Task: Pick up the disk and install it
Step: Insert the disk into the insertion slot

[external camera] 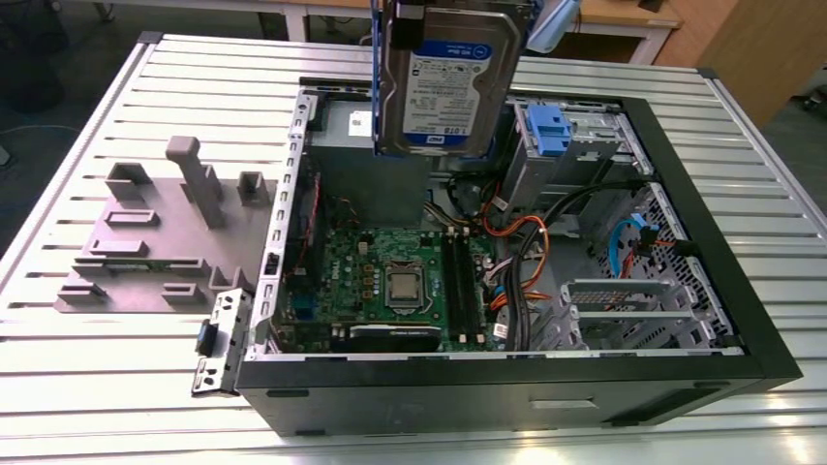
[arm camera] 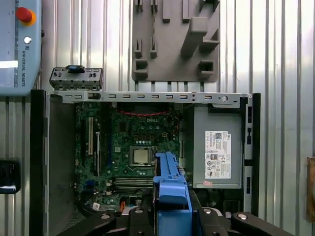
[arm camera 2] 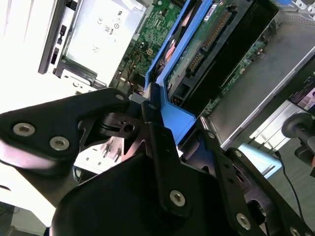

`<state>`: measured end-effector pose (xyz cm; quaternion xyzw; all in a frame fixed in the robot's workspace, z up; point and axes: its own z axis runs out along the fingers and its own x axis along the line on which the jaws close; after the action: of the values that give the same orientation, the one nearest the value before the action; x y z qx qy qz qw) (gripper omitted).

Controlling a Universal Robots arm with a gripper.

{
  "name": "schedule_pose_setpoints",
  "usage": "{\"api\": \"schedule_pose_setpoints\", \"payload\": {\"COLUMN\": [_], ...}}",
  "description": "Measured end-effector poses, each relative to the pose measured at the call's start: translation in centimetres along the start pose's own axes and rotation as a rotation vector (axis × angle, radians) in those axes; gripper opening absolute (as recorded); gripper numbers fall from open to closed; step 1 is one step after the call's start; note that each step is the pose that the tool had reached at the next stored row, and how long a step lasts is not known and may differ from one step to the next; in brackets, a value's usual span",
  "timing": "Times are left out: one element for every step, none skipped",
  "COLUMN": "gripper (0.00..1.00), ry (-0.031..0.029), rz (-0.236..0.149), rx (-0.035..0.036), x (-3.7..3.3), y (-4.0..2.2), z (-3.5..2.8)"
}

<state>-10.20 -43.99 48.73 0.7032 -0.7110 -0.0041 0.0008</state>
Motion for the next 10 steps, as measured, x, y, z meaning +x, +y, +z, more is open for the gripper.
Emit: {"api": "schedule_pose_setpoints", "payload": {"gripper": [0.36,0.36,0.36,0.36,0.36,0.36,0.36,0.36,0.36,0.36], "ry": [0.0001,0.0001,0.0002,0.0001,0.0002,0.0002,0.0002,0.0002,0.0002,0.0002], "rz": [0.0,0.0,0.0,0.0,0.0,0.0,0.0,0.0,0.0,0.0], "rx": [0.0,0.0,0.0,0.0001,0.0,0.0,0.0,0.0,0.0,0.0], "x": [0.04,0.08,0.11,0.14,0.16,0.18,0.21,0.22,0.22,0.22], "y": [0.0,0.0,0.0,-0.01,-0.01,0.0,0.0,-0.01,-0.01,-0.01], "z": [0.0,0.0,0.0,0.01,0.0,0.0,0.0,0.0,0.0,0.0]}}
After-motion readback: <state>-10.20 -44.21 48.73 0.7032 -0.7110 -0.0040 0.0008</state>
